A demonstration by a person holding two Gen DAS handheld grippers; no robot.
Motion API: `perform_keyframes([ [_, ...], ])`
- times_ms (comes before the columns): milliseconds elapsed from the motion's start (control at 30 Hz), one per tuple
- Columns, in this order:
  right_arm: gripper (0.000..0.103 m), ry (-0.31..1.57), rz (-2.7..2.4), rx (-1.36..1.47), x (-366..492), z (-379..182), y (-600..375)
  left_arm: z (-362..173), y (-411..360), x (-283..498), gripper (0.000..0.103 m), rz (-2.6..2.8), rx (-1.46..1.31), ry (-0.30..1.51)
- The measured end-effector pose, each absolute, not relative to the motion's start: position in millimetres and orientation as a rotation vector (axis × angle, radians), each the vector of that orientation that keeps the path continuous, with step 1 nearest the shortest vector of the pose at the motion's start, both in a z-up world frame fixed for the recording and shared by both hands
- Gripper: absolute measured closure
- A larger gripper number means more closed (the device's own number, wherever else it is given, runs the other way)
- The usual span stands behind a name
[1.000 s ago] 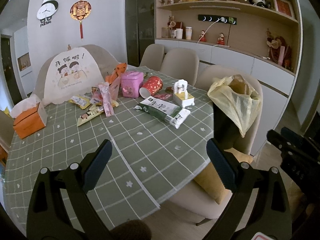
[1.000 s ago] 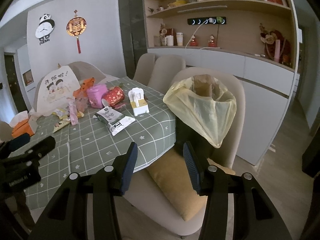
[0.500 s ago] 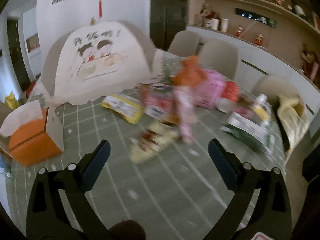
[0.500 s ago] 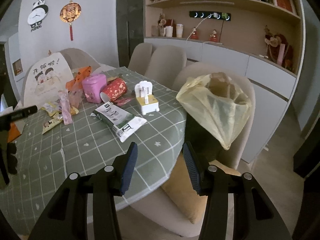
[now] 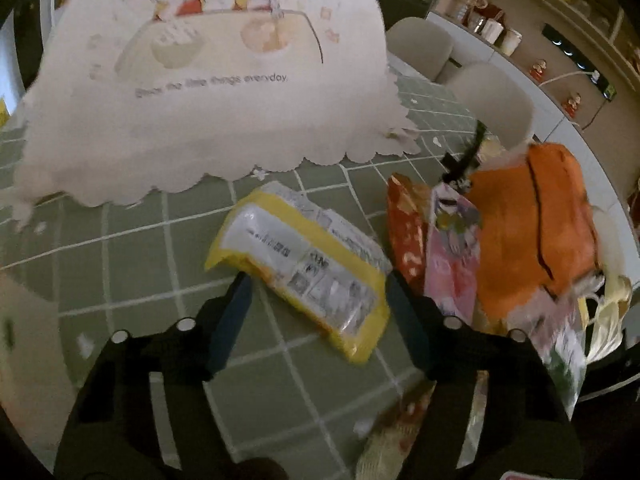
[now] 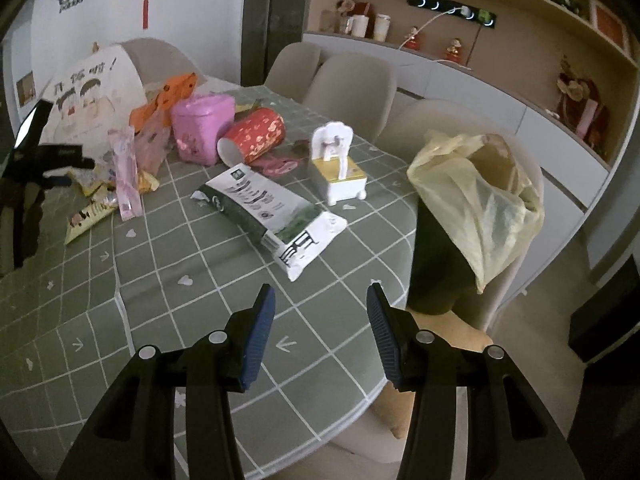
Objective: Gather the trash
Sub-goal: 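Grasp the yellow snack wrapper with the left tool while the right tool grasps the pink wrapper, then carry both wrappers over to the yellow trash bag on the chair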
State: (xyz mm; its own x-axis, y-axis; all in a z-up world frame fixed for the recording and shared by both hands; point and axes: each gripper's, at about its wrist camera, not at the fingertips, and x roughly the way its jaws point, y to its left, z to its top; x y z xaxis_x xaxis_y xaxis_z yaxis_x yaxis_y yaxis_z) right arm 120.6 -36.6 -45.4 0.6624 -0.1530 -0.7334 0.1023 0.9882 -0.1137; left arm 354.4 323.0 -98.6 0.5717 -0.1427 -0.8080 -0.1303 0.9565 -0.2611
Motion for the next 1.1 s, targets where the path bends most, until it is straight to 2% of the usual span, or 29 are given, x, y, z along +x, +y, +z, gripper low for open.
perform_keyframes([
  [133,0.058,0.853,-0.149,-0.075,131.5,-49.2,-32.0,-100.7,329.2,371.3,0.048,-0.018,-0.371,0.986],
  [200,0.058,0.852,-0.152,-0.074,135.9,-47.5,-33.1,-101.3,331.4,379.0,0.063,-0.059,-0.402,0.999],
  [233,0.058,0.851,-0.153,-0.074,138.5,-46.7,-33.3,-100.6,331.5,380.2,0.066,-0.077,-0.410,1.000],
  [267,0.058,0.851,-0.154,-0.072,141.6,-46.1,-33.5,-98.7,331.2,380.9,0.075,-0.098,-0.416,0.996],
  [300,0.058,0.851,-0.152,-0.071,144.2,-45.5,-33.8,-95.6,330.6,380.5,0.089,-0.117,-0.412,0.994],
  [367,0.058,0.852,-0.142,-0.075,151.8,-45.0,-32.6,-88.1,327.0,377.9,0.091,-0.145,-0.398,0.988],
  [400,0.058,0.850,-0.136,-0.078,154.2,-44.9,-31.3,-83.4,326.3,376.5,0.095,-0.155,-0.393,0.978],
  [633,0.058,0.859,-0.039,-0.023,189.1,-46.8,1.7,-43.9,331.8,328.3,0.095,-0.238,-0.357,0.910],
  [967,0.058,0.784,0.290,-0.059,262.6,-44.7,127.0,-44.6,356.0,271.4,0.095,-0.280,-0.414,0.919],
  [1100,0.080,0.853,0.346,-0.087,295.4,-54.5,143.3,-51.4,354.5,253.8,0.095,-0.273,-0.426,0.929],
])
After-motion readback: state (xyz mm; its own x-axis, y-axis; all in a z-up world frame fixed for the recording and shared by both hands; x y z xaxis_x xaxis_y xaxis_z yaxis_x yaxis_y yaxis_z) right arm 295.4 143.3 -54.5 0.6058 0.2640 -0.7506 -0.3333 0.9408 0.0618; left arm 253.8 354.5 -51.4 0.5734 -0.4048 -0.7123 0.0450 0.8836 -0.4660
